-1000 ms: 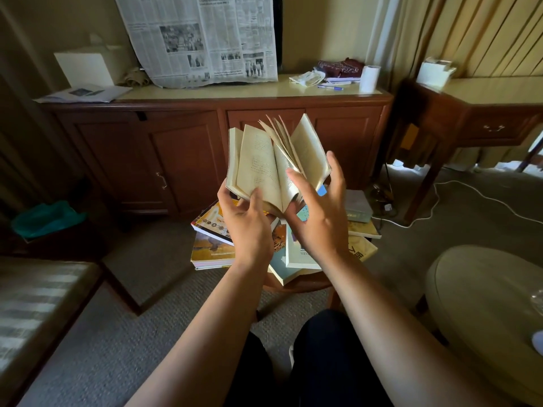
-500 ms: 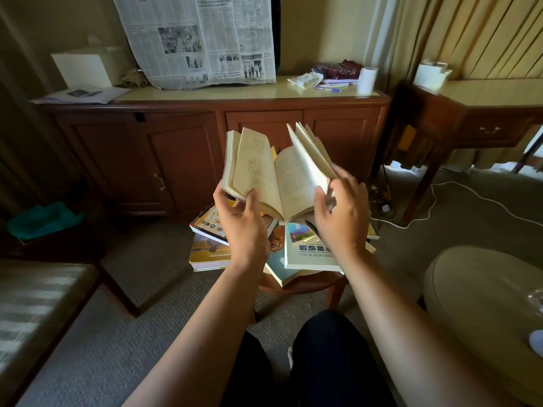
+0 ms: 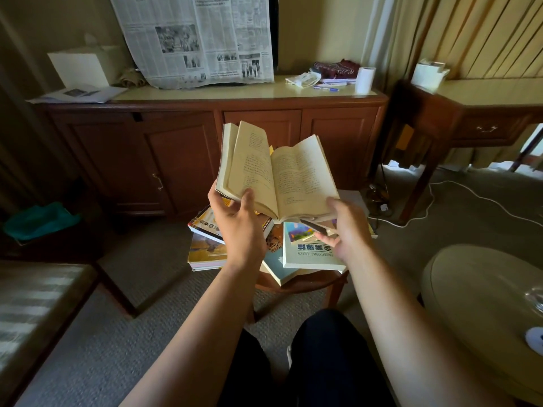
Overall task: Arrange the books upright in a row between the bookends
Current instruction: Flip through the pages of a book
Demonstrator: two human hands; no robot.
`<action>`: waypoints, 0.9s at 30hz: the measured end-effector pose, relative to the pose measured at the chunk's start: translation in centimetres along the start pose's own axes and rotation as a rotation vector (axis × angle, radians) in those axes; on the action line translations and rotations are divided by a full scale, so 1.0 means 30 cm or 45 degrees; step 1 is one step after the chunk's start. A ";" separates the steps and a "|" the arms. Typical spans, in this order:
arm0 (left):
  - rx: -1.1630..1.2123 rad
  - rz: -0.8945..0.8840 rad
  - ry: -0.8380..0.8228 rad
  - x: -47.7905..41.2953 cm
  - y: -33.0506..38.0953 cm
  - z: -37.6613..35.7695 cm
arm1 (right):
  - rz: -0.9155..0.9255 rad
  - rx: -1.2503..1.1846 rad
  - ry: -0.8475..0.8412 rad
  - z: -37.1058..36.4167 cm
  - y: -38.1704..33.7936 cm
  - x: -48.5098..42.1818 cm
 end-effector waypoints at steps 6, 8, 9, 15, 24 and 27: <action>0.008 0.033 -0.002 -0.003 0.010 0.013 | -0.255 -0.055 -0.225 0.018 0.004 -0.009; -0.010 0.017 -0.018 -0.009 0.009 0.016 | -0.170 -0.057 -0.225 0.027 0.001 -0.017; -0.035 0.008 -0.025 -0.013 0.007 0.019 | -0.069 -0.060 -0.206 0.034 -0.011 -0.015; -0.169 -0.011 -0.006 -0.013 -0.024 0.026 | 0.415 -0.032 -0.257 0.024 -0.106 0.051; -0.128 -0.022 0.004 -0.008 -0.037 0.002 | 1.131 0.721 -0.359 0.012 -0.116 0.094; -0.089 -0.020 0.015 -0.004 -0.039 -0.005 | 1.257 0.755 -0.350 0.009 -0.105 0.107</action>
Point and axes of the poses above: each hand's wrist, its own x-axis away from the middle knuckle, its own z-axis out of the back of the hand, y = z × x, the point moved 3 cm from there along -x, towards the middle knuckle, and after that the axes turned 4 degrees about -z, right-handed, at the moved point
